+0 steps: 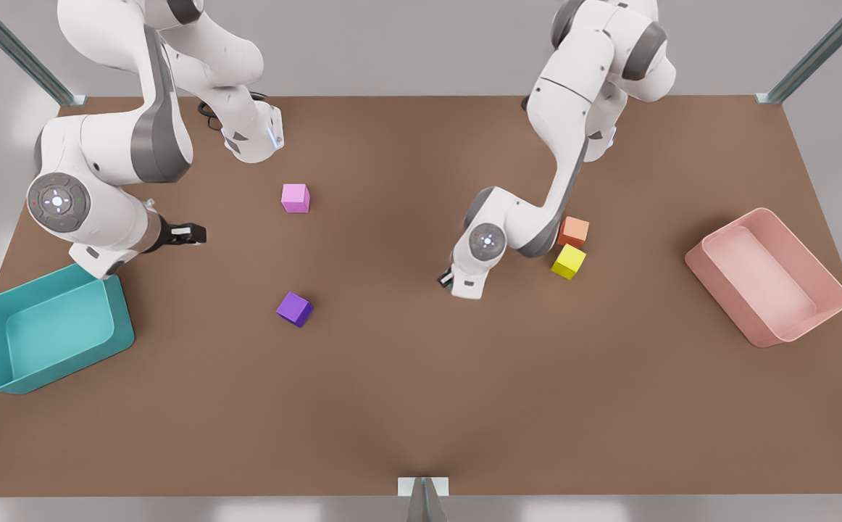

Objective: Stack the two blue cubes on top of each other

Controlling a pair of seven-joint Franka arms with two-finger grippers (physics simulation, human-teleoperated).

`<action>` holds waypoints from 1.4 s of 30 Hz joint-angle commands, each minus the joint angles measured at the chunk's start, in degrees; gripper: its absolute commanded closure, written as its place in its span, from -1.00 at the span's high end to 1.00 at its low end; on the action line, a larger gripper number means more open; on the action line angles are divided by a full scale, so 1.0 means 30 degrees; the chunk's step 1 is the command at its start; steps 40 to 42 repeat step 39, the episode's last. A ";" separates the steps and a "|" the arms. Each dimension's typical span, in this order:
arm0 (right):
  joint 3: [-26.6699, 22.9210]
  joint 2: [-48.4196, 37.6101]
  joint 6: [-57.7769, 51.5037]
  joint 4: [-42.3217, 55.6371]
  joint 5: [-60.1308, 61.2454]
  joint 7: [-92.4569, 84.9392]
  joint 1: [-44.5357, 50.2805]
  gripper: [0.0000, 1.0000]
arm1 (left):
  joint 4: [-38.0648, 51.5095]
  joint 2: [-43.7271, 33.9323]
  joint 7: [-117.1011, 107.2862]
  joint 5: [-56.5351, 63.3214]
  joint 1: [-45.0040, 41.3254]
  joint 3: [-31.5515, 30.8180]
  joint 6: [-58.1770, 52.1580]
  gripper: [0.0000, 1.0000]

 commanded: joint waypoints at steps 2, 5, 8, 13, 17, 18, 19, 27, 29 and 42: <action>0.0003 0.0011 -0.0091 0.0018 0.0007 -0.0266 0.0004 1.00 | -0.0392 -0.0195 -0.2050 -0.0003 0.0062 0.0001 0.0198 0.45; -0.0026 0.0274 -0.0091 0.1160 -0.0256 -0.0060 0.0151 1.00 | -0.0862 -0.0371 -0.2108 -0.0003 -0.0055 0.0001 0.0901 0.46; 0.0003 0.0539 -0.0091 0.1365 -0.0374 -0.0060 0.0444 1.00 | -0.0891 -0.0371 -0.2138 -0.0033 -0.0085 -0.0145 0.1136 0.49; -0.0026 0.0685 -0.0091 0.1658 -0.0345 -0.0002 0.0415 1.00 | -0.0891 -0.0225 -0.2108 -0.0062 -0.0055 -0.0262 0.1487 1.00; 0.0032 0.0860 -0.0413 0.1658 -0.0374 0.0116 0.0619 1.00 | -0.0862 -0.0342 -0.2050 -0.0062 0.0150 -0.0262 0.1370 1.00; 0.0003 0.0860 -0.0413 0.1775 -0.0345 0.0116 0.0678 1.00 | -0.0833 -0.0488 -0.2079 -0.0062 0.0238 -0.0233 0.1312 1.00; 0.0003 0.0860 -0.0413 0.1805 -0.0374 0.0116 0.0678 1.00 | -0.0804 -0.0634 -0.2050 -0.0062 0.0354 -0.0233 0.1282 1.00; -0.0085 0.0978 -0.0384 0.2010 -0.0345 -0.0617 0.0561 1.00 | 0.5493 -0.1367 0.6528 0.3425 0.5274 -0.0145 -1.0492 1.00; -0.0085 0.0948 -0.0384 0.2010 -0.0404 -0.0617 0.0561 1.00 | 0.8306 -0.1367 1.3061 0.3512 0.7998 -0.0145 -1.4476 1.00; -0.0143 0.0977 -0.0384 0.2098 -0.0345 -0.0646 0.0532 1.00 | 0.5495 -0.6143 2.1475 0.5798 1.1722 -0.2372 -1.5241 1.00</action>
